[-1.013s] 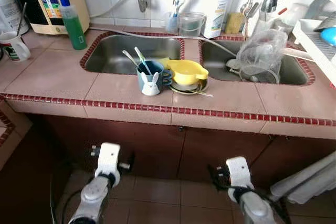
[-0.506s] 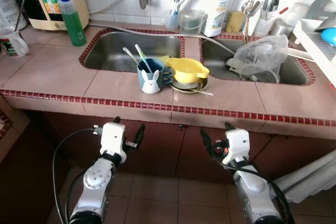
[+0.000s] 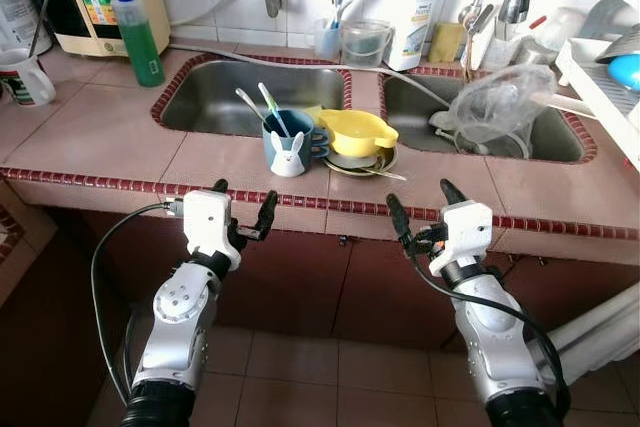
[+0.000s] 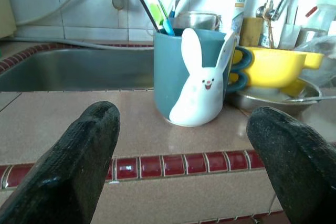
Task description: Kitchen organization
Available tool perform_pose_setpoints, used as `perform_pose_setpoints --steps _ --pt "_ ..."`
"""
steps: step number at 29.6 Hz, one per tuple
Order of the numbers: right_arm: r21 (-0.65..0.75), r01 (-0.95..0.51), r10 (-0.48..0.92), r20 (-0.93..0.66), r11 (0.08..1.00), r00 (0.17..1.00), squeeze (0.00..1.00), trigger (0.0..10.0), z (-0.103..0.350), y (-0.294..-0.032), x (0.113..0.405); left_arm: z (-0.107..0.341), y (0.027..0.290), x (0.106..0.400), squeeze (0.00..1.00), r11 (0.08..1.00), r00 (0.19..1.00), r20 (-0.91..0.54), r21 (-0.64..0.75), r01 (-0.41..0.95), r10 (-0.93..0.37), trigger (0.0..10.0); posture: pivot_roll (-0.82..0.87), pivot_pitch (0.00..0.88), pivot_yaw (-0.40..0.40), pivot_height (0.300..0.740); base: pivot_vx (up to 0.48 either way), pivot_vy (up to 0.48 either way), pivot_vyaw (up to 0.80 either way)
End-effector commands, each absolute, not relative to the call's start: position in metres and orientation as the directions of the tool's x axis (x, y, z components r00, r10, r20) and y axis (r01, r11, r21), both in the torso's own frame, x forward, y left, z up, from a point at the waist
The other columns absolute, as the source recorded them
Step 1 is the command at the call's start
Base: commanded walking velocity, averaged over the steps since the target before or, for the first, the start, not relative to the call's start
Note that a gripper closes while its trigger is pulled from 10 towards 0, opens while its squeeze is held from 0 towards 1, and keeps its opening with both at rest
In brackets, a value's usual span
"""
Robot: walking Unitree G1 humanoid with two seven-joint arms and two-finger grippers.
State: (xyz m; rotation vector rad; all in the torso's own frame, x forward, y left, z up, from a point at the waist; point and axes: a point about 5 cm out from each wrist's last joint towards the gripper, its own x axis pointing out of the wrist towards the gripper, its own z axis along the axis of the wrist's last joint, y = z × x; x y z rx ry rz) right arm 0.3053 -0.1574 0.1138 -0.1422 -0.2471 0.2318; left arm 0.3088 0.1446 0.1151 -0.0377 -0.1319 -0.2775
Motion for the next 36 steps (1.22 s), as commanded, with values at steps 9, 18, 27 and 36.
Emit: perform_pose_setpoints --steps 9,18,27,36 --pt "-0.203 -0.160 0.214 0.277 0.966 0.937 0.00 10.0 0.137 -0.165 0.307 0.135 0.141 0.307 0.00 0.957 0.941 0.176 0.019 0.290 -0.288 10.0 -0.11 0.001 -0.007 0.711 0.000 0.000 0.00" --pt "-0.215 -0.150 0.213 0.309 0.965 0.927 0.00 10.0 0.152 -0.164 0.309 0.146 0.137 0.311 0.00 0.958 0.943 0.170 0.015 0.287 -0.285 10.0 -0.11 0.007 -0.004 0.711 0.000 0.000 0.00" --pt "-0.215 -0.151 0.214 0.313 0.965 0.925 0.00 10.0 0.155 -0.162 0.308 0.150 0.133 0.313 0.00 0.958 0.945 0.162 0.004 0.288 -0.285 10.0 -0.12 0.006 -0.003 0.711 0.000 0.000 0.00" --pt "-0.214 -0.156 0.221 0.324 0.964 0.920 0.00 10.0 0.159 -0.160 0.306 0.154 0.133 0.314 0.00 0.958 0.945 0.163 0.002 0.286 -0.283 10.0 -0.12 0.008 -0.002 0.711 0.000 0.000 0.00"
